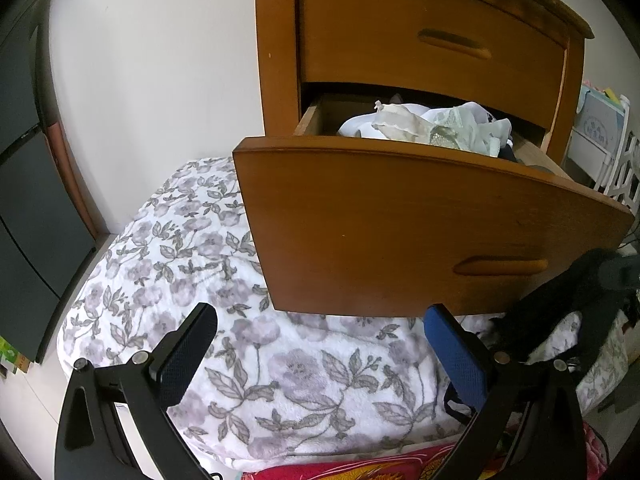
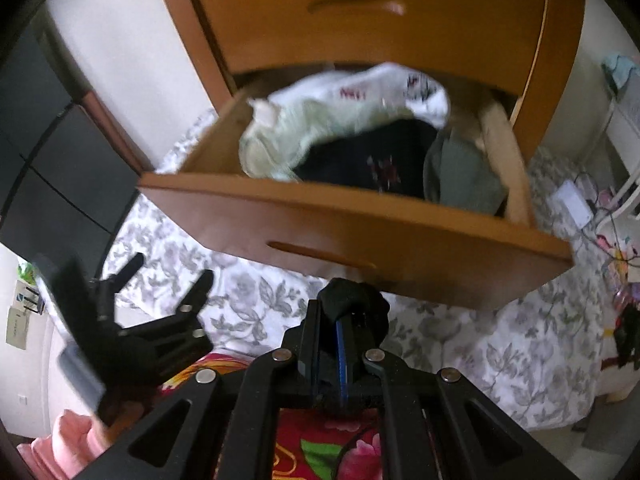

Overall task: Organize soft objects
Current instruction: 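Lower the black cloth onto the bedspread and open the right tool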

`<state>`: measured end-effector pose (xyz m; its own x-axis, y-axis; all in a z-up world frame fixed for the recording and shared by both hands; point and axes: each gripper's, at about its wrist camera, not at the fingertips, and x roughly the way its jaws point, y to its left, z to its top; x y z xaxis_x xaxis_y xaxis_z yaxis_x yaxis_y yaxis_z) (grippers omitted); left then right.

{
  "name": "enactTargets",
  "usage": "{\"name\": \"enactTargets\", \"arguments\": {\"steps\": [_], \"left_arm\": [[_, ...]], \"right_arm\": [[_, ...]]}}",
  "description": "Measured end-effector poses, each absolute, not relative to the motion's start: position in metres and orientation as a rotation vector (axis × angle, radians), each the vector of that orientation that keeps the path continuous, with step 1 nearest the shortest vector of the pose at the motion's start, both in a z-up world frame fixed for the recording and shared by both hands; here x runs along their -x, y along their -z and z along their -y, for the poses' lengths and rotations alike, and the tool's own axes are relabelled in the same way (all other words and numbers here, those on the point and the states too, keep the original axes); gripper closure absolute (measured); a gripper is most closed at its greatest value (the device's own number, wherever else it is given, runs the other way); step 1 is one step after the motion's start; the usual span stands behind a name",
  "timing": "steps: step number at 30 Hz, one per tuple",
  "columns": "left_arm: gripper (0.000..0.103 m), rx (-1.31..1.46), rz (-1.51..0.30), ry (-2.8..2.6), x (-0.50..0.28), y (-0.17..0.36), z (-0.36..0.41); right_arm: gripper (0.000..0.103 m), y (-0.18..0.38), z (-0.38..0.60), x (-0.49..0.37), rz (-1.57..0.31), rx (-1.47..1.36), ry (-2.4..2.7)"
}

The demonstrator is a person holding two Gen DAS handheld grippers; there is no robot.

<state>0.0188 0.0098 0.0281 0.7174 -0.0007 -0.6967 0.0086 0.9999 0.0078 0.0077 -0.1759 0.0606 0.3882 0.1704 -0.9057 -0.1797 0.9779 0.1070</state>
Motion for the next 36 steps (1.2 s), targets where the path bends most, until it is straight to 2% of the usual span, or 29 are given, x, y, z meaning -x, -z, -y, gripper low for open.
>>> {"name": "enactTargets", "arguments": {"steps": [4, 13, 15, 17, 18, 22, 26, 30, 34, 36], "left_arm": [[0.000, -0.009, -0.775, 0.006, -0.020, -0.027, -0.010], [0.000, -0.011, -0.796, 0.009, -0.023, -0.024, -0.009], [0.000, -0.011, -0.796, 0.009, -0.023, -0.024, -0.009], [0.000, -0.011, -0.798, 0.010, -0.023, -0.023, -0.009], [0.000, -0.012, -0.799, 0.010, -0.023, -0.023, -0.009], [0.000, -0.011, -0.801, 0.010, -0.023, -0.023, -0.009], [0.000, -0.009, -0.801, 0.010, -0.023, -0.023, -0.009], [0.000, -0.009, -0.801, 0.010, -0.023, -0.023, -0.009], [0.000, -0.009, -0.801, 0.010, -0.022, -0.023, -0.010], [0.000, -0.009, -0.801, 0.010, -0.022, -0.023, -0.009]], "right_arm": [[0.095, -0.039, 0.176, -0.019, -1.199, -0.017, -0.209], [0.092, -0.028, 0.174, -0.032, -1.227, -0.003, -0.199], [0.083, -0.024, 0.172, -0.034, -1.248, 0.011, -0.205], [0.055, -0.021, 0.170, -0.036, -1.260, 0.018, -0.200], [0.050, -0.021, 0.169, -0.036, -1.261, 0.026, -0.192], [0.046, -0.020, 0.169, -0.035, -1.266, 0.043, -0.184], [0.028, -0.023, 0.171, -0.034, -1.271, 0.065, -0.173], [0.017, -0.029, 0.179, -0.031, -1.245, 0.086, -0.162], [0.000, -0.037, 0.187, -0.028, -1.207, 0.096, -0.138], [0.000, -0.045, 0.191, -0.027, -1.176, 0.098, -0.133]]}}
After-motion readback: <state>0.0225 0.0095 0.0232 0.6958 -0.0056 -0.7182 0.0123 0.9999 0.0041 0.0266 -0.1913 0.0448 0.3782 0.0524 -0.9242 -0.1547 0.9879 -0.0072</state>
